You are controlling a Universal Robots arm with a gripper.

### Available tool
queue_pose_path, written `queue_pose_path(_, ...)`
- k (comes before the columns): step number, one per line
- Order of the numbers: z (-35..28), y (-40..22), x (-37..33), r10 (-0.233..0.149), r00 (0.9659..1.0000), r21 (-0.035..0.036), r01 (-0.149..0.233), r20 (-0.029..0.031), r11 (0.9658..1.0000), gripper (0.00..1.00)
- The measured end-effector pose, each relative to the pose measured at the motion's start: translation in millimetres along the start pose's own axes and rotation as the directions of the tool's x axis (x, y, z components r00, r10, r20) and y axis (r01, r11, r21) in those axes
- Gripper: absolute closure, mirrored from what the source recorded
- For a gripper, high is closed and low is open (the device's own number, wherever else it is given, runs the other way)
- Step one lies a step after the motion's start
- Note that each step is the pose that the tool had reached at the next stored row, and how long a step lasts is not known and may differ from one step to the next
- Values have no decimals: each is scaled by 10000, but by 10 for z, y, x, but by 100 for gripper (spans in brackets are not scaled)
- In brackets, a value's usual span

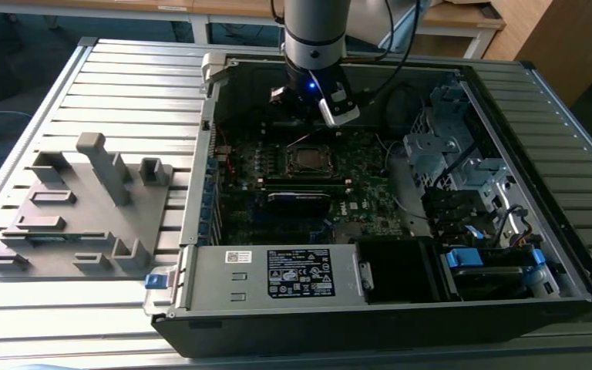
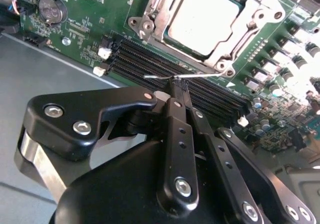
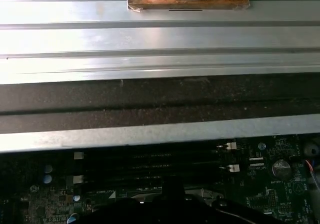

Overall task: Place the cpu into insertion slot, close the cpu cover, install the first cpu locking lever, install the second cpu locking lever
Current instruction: 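Install the first cpu locking lever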

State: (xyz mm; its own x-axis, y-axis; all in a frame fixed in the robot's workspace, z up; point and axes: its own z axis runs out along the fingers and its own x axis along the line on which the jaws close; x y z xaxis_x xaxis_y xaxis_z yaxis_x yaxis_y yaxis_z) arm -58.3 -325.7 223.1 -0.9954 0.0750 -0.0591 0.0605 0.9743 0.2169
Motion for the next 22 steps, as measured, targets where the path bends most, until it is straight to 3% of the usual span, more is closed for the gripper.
queue_pose_path(10,104,-24,6,-43,9998,-12,43,200,10000,90)
queue_pose_path(15,138,-31,8,-23,9996,-14,24,270,10000,90)
queue_pose_path(22,151,-34,9,771,9960,55,-774,452,9970,90)
